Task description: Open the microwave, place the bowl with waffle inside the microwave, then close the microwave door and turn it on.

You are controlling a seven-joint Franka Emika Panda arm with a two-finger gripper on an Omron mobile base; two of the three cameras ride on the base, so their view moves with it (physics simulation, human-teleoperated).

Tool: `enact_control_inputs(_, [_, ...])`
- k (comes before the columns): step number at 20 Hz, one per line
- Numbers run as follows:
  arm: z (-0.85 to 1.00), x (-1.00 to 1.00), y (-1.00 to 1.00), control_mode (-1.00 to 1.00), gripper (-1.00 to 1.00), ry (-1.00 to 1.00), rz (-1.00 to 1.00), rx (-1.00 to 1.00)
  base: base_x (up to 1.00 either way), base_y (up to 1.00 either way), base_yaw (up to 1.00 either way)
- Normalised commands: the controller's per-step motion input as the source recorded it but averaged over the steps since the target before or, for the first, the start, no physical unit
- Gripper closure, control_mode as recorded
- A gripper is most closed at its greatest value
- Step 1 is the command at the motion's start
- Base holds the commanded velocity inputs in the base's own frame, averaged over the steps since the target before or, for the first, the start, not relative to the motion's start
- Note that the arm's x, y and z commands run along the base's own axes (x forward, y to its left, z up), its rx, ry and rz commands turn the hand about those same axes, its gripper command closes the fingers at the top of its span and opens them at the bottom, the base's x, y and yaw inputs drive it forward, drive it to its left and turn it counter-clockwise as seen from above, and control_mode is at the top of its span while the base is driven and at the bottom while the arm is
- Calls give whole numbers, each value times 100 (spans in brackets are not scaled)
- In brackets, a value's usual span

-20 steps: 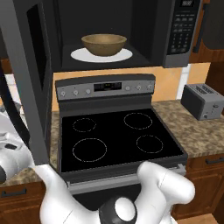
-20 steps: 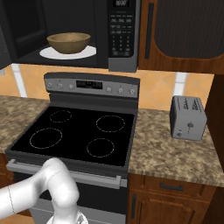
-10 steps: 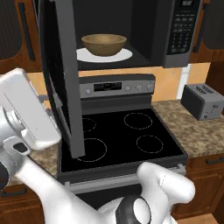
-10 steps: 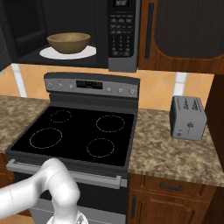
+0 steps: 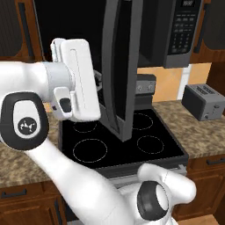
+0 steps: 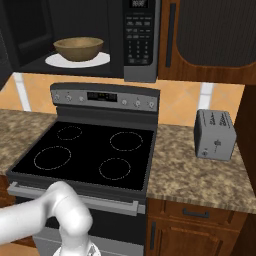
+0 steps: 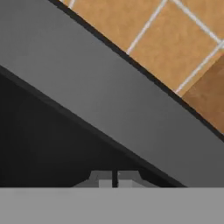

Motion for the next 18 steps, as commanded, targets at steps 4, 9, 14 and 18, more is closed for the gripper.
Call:
enact_control_inputs(4, [0, 67, -100, -100, 100, 26, 16, 15, 0, 0, 0])
enact_control_inputs(9, [0, 80, -100, -100, 100, 10, 23, 14, 0, 0, 0])
enact_control_inputs(14, [0, 80, -100, -100, 100, 3, 30, 12, 0, 0, 0])
enact_control_inputs(18, [-24, 100, -100, -100, 100, 0, 33, 6, 0, 0, 0])
